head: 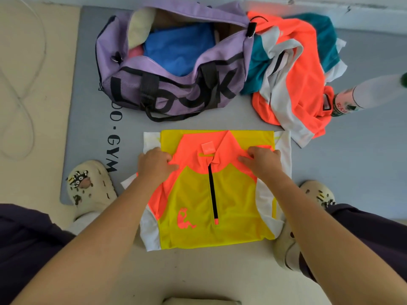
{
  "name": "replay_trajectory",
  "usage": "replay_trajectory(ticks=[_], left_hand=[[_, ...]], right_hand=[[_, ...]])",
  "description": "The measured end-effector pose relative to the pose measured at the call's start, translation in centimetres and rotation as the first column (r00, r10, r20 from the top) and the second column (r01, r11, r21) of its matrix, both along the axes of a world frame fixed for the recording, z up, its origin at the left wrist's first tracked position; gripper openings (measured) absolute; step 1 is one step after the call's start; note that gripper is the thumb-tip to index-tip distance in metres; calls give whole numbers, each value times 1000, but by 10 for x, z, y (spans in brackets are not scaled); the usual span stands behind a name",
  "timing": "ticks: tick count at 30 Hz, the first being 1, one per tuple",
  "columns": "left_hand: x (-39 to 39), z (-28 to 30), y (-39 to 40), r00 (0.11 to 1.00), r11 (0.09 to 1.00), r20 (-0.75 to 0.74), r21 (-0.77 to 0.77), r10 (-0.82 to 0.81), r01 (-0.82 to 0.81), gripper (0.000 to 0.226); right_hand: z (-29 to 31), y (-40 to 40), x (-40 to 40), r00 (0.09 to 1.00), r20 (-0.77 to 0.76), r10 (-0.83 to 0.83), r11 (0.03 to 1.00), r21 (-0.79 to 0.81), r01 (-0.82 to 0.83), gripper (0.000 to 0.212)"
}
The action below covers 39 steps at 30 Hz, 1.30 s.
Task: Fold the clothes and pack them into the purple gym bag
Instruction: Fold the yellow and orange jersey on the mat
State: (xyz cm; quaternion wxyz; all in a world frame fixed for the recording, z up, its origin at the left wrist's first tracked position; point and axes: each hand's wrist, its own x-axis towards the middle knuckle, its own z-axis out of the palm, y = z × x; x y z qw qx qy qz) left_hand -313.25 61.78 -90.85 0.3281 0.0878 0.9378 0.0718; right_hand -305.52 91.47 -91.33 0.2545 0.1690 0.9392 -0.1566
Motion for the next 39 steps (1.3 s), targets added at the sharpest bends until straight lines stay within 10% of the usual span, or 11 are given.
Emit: replay_trajectory(ticks=[5, 21, 24, 28, 34, 39], left_hand=[[-13, 13, -6, 964, 843, 178, 470, 199, -261, 42], [-11, -2, 16, 996, 986, -45, -144, 76, -82, 14], [4, 2, 40, 945, 992, -304, 9, -120, 129, 34], [34, -10, 59, 928, 932, -108, 36, -355, 361, 74], [33, -15, 63, 950, 951, -74, 32, -304, 307, 78], [7, -4, 59, 974, 957, -227, 282, 0, 66, 65]], right_hand=[[2, 2, 7, 993, -26, -115, 989, -92, 112, 48], [-6, 11, 14, 993, -66, -95, 995, 3, 95, 32], [-4, 16, 14, 998, -52, -42, 999, -9, 41, 32], [11, 29, 15, 979, 93, 182, 976, 107, -191, 37], [49, 71, 16, 886, 455, -87, 760, 605, -236, 31], [43, 44, -7, 986, 169, 13, 890, 448, -89, 37]])
